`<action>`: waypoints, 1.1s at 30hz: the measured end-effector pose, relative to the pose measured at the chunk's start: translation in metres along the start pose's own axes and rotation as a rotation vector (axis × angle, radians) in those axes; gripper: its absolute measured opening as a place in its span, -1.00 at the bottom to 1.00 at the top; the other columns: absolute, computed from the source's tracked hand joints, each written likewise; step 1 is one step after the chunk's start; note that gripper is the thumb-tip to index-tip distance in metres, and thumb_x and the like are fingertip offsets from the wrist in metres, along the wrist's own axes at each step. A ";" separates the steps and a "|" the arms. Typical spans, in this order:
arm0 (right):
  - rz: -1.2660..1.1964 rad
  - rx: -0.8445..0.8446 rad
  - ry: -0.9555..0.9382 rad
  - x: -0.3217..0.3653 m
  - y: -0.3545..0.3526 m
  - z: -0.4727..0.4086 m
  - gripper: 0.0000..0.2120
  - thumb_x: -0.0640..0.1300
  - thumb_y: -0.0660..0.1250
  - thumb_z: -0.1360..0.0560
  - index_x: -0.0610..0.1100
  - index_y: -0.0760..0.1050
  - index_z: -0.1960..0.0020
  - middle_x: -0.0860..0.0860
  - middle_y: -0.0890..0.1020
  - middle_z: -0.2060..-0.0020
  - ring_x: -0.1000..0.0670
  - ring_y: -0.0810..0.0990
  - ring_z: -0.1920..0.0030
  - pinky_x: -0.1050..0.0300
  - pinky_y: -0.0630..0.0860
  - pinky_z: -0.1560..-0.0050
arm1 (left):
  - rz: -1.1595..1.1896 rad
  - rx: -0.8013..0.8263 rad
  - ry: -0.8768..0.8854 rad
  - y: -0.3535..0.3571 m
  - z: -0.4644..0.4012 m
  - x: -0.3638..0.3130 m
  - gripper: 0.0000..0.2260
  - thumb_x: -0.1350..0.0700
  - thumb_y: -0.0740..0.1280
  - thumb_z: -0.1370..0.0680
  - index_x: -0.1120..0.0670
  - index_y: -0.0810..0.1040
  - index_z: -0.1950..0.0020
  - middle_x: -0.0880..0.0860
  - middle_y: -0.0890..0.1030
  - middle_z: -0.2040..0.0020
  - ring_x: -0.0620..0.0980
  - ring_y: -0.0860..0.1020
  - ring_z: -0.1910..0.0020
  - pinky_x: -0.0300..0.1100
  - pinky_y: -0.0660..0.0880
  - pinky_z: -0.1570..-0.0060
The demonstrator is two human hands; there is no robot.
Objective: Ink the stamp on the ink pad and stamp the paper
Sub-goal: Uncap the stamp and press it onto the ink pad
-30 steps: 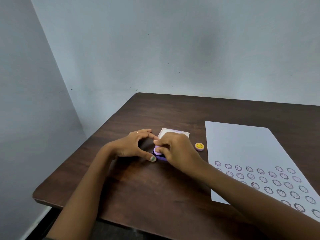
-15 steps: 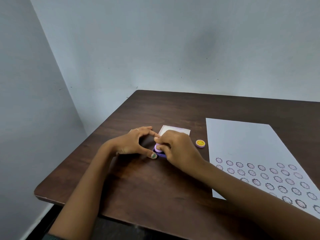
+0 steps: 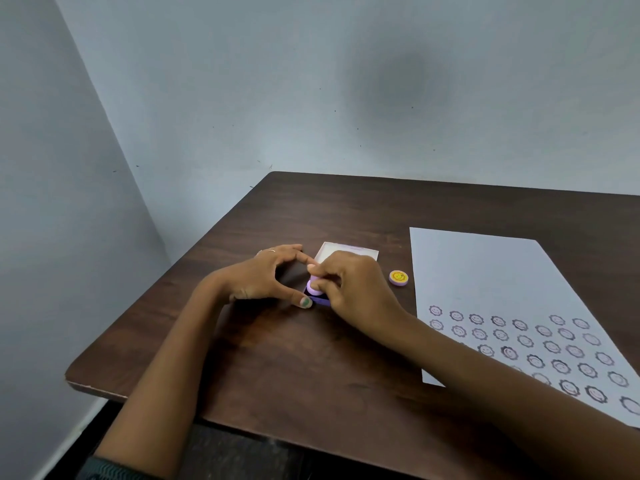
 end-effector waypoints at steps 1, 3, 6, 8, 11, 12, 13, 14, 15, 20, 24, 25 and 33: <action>0.031 0.016 -0.044 0.003 0.002 0.001 -0.84 -0.28 0.33 -0.43 -0.24 0.61 0.02 -0.19 0.67 0.14 -0.14 0.61 0.15 0.00 0.53 0.11 | 0.002 0.005 0.003 0.000 0.000 -0.001 -0.48 -0.15 0.54 -0.26 -0.46 0.40 -0.11 -0.19 0.16 -0.50 -0.11 0.06 -0.48 0.00 0.12 -0.44; 0.084 0.053 -0.128 0.010 0.005 0.005 -0.84 -0.28 0.31 -0.44 -0.24 0.60 0.02 -0.19 0.67 0.13 -0.16 0.61 0.15 -0.03 0.54 0.14 | 0.009 0.015 0.007 0.000 0.001 -0.001 -0.48 -0.14 0.54 -0.27 -0.51 0.39 -0.08 -0.19 0.16 -0.49 -0.12 0.06 -0.47 -0.05 0.12 -0.41; 0.003 -0.001 -0.022 0.000 0.002 0.003 -0.84 -0.28 0.34 -0.42 -0.23 0.62 0.02 -0.17 0.68 0.15 -0.13 0.61 0.15 0.00 0.53 0.11 | 0.004 0.000 0.003 0.000 0.001 0.001 -0.46 -0.15 0.54 -0.26 -0.42 0.41 -0.15 -0.21 0.17 -0.49 -0.11 0.07 -0.48 -0.03 0.13 -0.42; 0.003 -0.018 -0.005 0.001 0.001 0.001 -0.85 -0.28 0.35 -0.41 -0.24 0.62 0.04 -0.17 0.68 0.17 -0.13 0.61 0.17 0.00 0.53 0.12 | -0.001 -0.002 0.000 0.000 0.000 0.001 -0.45 -0.16 0.54 -0.26 -0.38 0.41 -0.17 -0.20 0.17 -0.49 -0.09 0.07 -0.49 0.01 0.13 -0.44; 0.127 0.045 -0.153 0.011 0.006 0.007 -0.87 -0.30 0.32 -0.42 -0.26 0.60 0.05 -0.19 0.66 0.17 -0.17 0.61 0.20 -0.04 0.55 0.19 | 0.010 0.015 0.002 0.000 0.000 0.000 -0.46 -0.16 0.54 -0.26 -0.43 0.41 -0.15 -0.19 0.16 -0.50 -0.10 0.07 -0.48 -0.01 0.12 -0.43; 0.126 0.050 -0.159 0.010 0.007 0.007 -0.87 -0.31 0.32 -0.42 -0.26 0.60 0.05 -0.19 0.67 0.17 -0.16 0.61 0.19 -0.04 0.55 0.19 | 0.009 0.016 0.004 0.000 0.000 0.000 -0.46 -0.16 0.54 -0.26 -0.42 0.41 -0.16 -0.19 0.16 -0.50 -0.10 0.07 -0.48 -0.01 0.12 -0.43; 0.089 0.034 -0.122 0.006 0.006 0.006 -0.86 -0.30 0.33 -0.42 -0.26 0.60 0.05 -0.19 0.67 0.17 -0.15 0.61 0.19 -0.02 0.55 0.17 | 0.006 0.014 0.005 0.000 0.000 0.000 -0.45 -0.16 0.54 -0.26 -0.41 0.41 -0.17 -0.19 0.16 -0.50 -0.10 0.08 -0.48 0.00 0.13 -0.44; 0.036 -0.001 -0.060 0.001 0.004 0.004 -0.85 -0.30 0.34 -0.42 -0.25 0.61 0.04 -0.18 0.67 0.17 -0.13 0.61 0.18 0.00 0.54 0.14 | 0.004 0.010 0.005 0.000 0.000 0.001 -0.45 -0.16 0.54 -0.26 -0.38 0.41 -0.17 -0.20 0.16 -0.49 -0.10 0.08 -0.48 0.02 0.13 -0.44; -0.005 -0.027 -0.003 -0.003 0.002 0.002 -0.84 -0.29 0.35 -0.41 -0.24 0.62 0.03 -0.17 0.68 0.16 -0.12 0.61 0.16 0.03 0.53 0.12 | 0.004 0.006 0.002 0.000 0.000 0.001 -0.46 -0.15 0.54 -0.26 -0.38 0.42 -0.17 -0.20 0.17 -0.49 -0.10 0.09 -0.48 0.02 0.14 -0.44; 0.084 0.033 -0.131 0.007 0.006 0.005 -0.85 -0.29 0.33 -0.43 -0.24 0.60 0.03 -0.18 0.67 0.15 -0.15 0.62 0.18 -0.03 0.56 0.16 | 0.026 0.018 0.009 0.000 0.001 -0.002 -0.49 -0.14 0.54 -0.27 -0.46 0.41 -0.11 -0.20 0.16 -0.49 -0.13 0.08 -0.47 -0.10 0.13 -0.38; -0.027 -0.048 0.018 -0.003 0.002 0.001 -0.85 -0.28 0.35 -0.41 -0.24 0.62 0.03 -0.17 0.68 0.17 -0.12 0.61 0.15 0.02 0.53 0.11 | 0.015 0.006 0.007 -0.001 0.001 -0.002 -0.49 -0.13 0.54 -0.28 -0.44 0.39 -0.10 -0.22 0.17 -0.48 -0.12 0.08 -0.48 -0.07 0.13 -0.42; -0.016 -0.047 0.000 -0.001 0.002 0.002 -0.85 -0.29 0.34 -0.41 -0.24 0.62 0.03 -0.17 0.68 0.17 -0.12 0.61 0.16 0.01 0.53 0.11 | 0.019 0.007 0.004 -0.001 0.001 -0.002 -0.49 -0.13 0.54 -0.28 -0.47 0.38 -0.07 -0.23 0.17 -0.48 -0.13 0.08 -0.48 -0.06 0.13 -0.43; -0.023 -0.051 -0.001 -0.003 0.003 0.001 -0.84 -0.29 0.35 -0.41 -0.25 0.62 0.02 -0.18 0.68 0.15 -0.12 0.62 0.15 0.07 0.51 0.11 | 0.029 0.005 0.011 -0.001 0.000 -0.003 -0.50 -0.09 0.54 -0.29 -0.41 0.41 -0.11 -0.19 0.18 -0.49 -0.13 0.09 -0.48 -0.03 0.13 -0.45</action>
Point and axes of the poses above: each hand's wrist, its own z-axis away from the middle knuckle, its own y-axis out of the palm, x = y × z, the point moved 6 cm from there along -z, towards the middle knuckle
